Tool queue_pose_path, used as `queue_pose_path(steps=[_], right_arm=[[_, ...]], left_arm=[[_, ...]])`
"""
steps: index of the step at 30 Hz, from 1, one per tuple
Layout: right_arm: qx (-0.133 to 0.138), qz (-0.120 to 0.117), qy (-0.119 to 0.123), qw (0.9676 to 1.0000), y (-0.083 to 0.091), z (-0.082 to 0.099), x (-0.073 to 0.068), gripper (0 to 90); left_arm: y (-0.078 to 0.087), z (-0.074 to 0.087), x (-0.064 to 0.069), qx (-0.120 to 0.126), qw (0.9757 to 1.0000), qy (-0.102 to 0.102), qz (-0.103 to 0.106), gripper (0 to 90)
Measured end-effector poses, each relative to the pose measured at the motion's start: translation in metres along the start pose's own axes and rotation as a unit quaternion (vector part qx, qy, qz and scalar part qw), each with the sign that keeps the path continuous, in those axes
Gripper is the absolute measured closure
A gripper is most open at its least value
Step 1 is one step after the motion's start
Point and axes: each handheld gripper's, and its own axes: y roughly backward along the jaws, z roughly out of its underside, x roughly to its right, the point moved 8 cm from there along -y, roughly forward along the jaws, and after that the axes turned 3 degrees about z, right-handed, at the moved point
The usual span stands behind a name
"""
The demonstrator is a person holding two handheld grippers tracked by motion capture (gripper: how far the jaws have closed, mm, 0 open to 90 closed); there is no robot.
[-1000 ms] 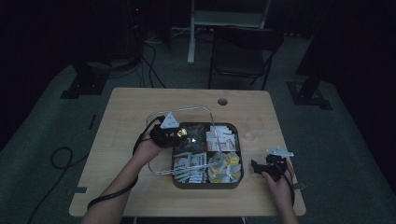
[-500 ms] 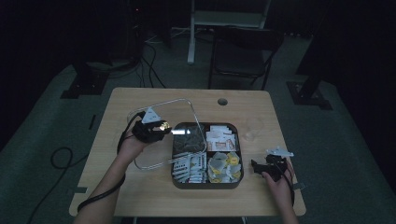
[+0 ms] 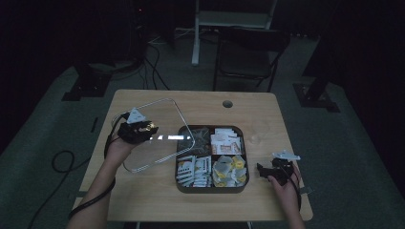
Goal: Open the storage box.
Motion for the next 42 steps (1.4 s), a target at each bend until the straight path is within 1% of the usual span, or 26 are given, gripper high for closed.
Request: queue_pose_path(steps=[1, 3, 6, 9, 10, 11, 13, 17, 18, 20, 22, 23, 24, 26, 27, 29, 31, 35, 37, 38, 40, 41, 42], right_arm=[[0.0, 0.0, 0.0, 1.0, 0.0, 0.0, 0.0, 11.7], [0.0, 0.0, 0.0, 1.0, 0.0, 0.0, 0.0, 11.7], [0.0, 0.0, 0.0, 1.0, 0.0, 0.0, 0.0, 11.7], [0.0, 0.0, 0.001, 1.0, 0.0, 0.0, 0.0, 11.7], [0.0, 0.0, 0.001, 1.0, 0.0, 0.0, 0.0, 11.7], [0.0, 0.0, 0.0, 1.0, 0.0, 0.0, 0.0, 11.7], [0.0, 0.0, 0.0, 1.0, 0.0, 0.0, 0.0, 11.7], [0.0, 0.0, 0.001, 1.0, 0.0, 0.0, 0.0, 11.7], [0.0, 0.0, 0.0, 1.0, 0.0, 0.0, 0.0, 11.7], [0.0, 0.0, 0.001, 1.0, 0.0, 0.0, 0.0, 11.7], [0.0, 0.0, 0.001, 1.0, 0.0, 0.0, 0.0, 11.7], [0.0, 0.0, 0.001, 1.0, 0.0, 0.0, 0.0, 11.7], [0.0, 0.0, 0.0, 1.0, 0.0, 0.0, 0.0, 11.7], [0.0, 0.0, 0.0, 1.0, 0.0, 0.0, 0.0, 11.7], [0.0, 0.0, 0.001, 1.0, 0.0, 0.0, 0.0, 11.7], [0.0, 0.0, 0.001, 1.0, 0.0, 0.0, 0.0, 11.7], [0.0, 0.0, 0.0, 1.0, 0.0, 0.0, 0.0, 11.7], [0.0, 0.0, 0.001, 1.0, 0.0, 0.0, 0.0, 11.7], [0.0, 0.0, 0.001, 1.0, 0.0, 0.0, 0.0, 11.7], [0.0, 0.0, 0.001, 1.0, 0.0, 0.0, 0.0, 11.7], [0.0, 0.0, 0.001, 1.0, 0.0, 0.0, 0.0, 11.7], [0.0, 0.0, 0.001, 1.0, 0.0, 0.0, 0.0, 11.7], [0.0, 0.0, 0.001, 1.0, 0.0, 0.0, 0.0, 11.7]], left_arm=[[0.001, 0.002, -0.003, 0.0, 1.0, 0.004, 0.0, 59.4], [0.003, 0.006, -0.009, 0.003, 0.9999, 0.012, -0.008, 59.5], [0.006, 0.013, -0.019, 0.0, 0.9996, 0.017, -0.023, 59.4], [0.009, 0.019, -0.028, 0.001, 0.9991, 0.028, -0.032, 59.4], [0.009, 0.019, -0.028, 0.001, 0.9991, 0.028, -0.032, 59.4], [0.011, 0.025, -0.035, 0.0, 0.9985, 0.036, -0.041, 59.5], [0.013, 0.031, -0.042, 0.0, 0.9977, 0.046, -0.05, 59.4], [0.011, 0.043, -0.052, -0.005, 0.9961, 0.057, -0.067, 59.4], [0.01, 0.047, -0.054, -0.007, 0.9959, 0.063, -0.065, 59.4], [0.007, 0.052, -0.056, -0.01, 0.9952, 0.071, -0.066, 59.4], [0.003, 0.057, -0.059, -0.014, 0.9944, 0.075, -0.073, 59.5], [0.002, 0.059, -0.06, -0.015, 0.9942, 0.078, -0.074, 59.5], [-0.001, 0.061, -0.061, -0.016, 0.9936, 0.084, -0.073, 59.5], [-0.004, 0.064, -0.062, -0.017, 0.9931, 0.088, -0.076, 59.4], [-0.007, 0.066, -0.063, -0.018, 0.9925, 0.089, -0.082, 59.4], [-0.011, 0.069, -0.064, -0.023, 0.9918, 0.092, -0.086, 59.5], [-0.016, 0.071, -0.064, -0.023, 0.991, 0.096, -0.09, 59.5], [-0.027, 0.076, -0.065, -0.017, 0.9888, 0.114, -0.095, 59.4], [-0.032, 0.078, -0.065, -0.017, 0.9872, 0.121, -0.102, 59.4], [-0.034, 0.079, -0.066, -0.018, 0.9869, 0.122, -0.104, 59.4], [-0.039, 0.08, -0.067, -0.017, 0.9845, 0.133, -0.112, 59.4], [-0.04, 0.081, -0.067, -0.019, 0.9838, 0.136, -0.115, 59.4], [-0.042, 0.082, -0.069, -0.017, 0.9822, 0.144, -0.12, 59.4]])
